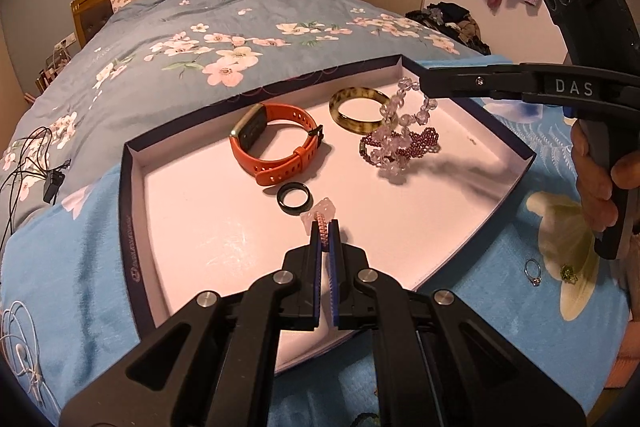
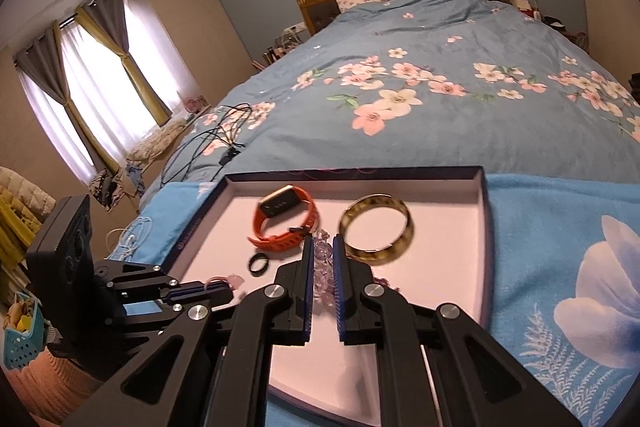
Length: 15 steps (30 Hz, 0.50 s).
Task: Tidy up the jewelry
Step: 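Lower the crystal bracelet into the box and open the right tool while the left tool releases the pink clip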
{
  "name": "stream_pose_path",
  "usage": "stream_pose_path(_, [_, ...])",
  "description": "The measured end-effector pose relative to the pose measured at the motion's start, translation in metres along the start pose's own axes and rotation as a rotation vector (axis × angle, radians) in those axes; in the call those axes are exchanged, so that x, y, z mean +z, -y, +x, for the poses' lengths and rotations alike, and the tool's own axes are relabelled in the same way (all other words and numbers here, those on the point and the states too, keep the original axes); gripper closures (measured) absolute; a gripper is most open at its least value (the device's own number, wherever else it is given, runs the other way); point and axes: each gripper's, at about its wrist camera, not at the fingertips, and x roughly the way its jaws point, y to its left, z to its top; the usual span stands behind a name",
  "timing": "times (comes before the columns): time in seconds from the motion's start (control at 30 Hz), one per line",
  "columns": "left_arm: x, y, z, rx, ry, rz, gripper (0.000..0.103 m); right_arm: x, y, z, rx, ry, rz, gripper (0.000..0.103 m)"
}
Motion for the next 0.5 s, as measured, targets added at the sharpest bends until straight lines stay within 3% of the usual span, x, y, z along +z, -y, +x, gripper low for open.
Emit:
stream_pose_path(0.37, [0.003, -0.006, 0.015, 0.0, -0.031, -0.014, 0.099, -0.007, 0.017, 0.012, -0.059, -0.053, 0.026, 0.095])
stream_pose_path(0.5, [0.005, -0.007, 0.019, -0.002, -0.034, -0.02, 0.095, -0.009, 0.023, 0.015, -0.074, -0.075, 0.043, 0.095])
